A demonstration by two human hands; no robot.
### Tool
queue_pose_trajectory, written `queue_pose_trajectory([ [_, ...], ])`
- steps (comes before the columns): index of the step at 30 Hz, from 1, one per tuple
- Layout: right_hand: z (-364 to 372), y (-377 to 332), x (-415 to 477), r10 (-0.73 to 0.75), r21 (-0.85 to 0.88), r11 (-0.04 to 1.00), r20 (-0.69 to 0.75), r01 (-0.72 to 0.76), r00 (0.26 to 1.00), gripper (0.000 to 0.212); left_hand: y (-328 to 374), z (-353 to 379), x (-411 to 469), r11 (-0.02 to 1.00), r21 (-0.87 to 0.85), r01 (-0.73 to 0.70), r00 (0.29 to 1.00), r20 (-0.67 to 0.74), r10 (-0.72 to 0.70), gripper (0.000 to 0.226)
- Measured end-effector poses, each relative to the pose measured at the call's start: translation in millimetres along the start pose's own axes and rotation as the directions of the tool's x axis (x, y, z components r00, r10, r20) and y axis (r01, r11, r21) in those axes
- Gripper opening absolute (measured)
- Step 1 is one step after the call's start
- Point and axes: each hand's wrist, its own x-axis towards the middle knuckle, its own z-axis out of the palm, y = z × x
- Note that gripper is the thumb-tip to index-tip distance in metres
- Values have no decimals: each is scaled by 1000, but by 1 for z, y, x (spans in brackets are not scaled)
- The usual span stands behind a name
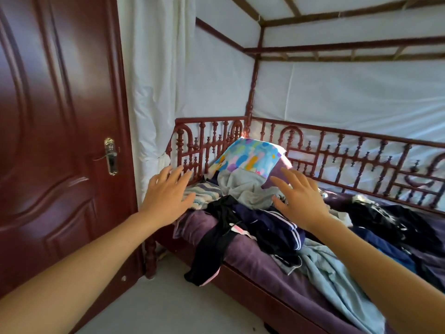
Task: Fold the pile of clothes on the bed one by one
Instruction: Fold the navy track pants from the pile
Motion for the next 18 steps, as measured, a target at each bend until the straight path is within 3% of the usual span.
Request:
queue_pose_trajectory([
  [3,22,10,39,34,23,999,-9,-34,999,52,-6,17,45,999,-42,3,999,-35,-4,55],
  [8,67,18,78,-3,31,1000,18,2,1000,44,-18,71,93,998,-56,-41,999,22,43,55],
  [18,137,84,162,223,-138,969,149,-203,963,51,-35,171,236,979,-176,-98,992,60,110,54],
])
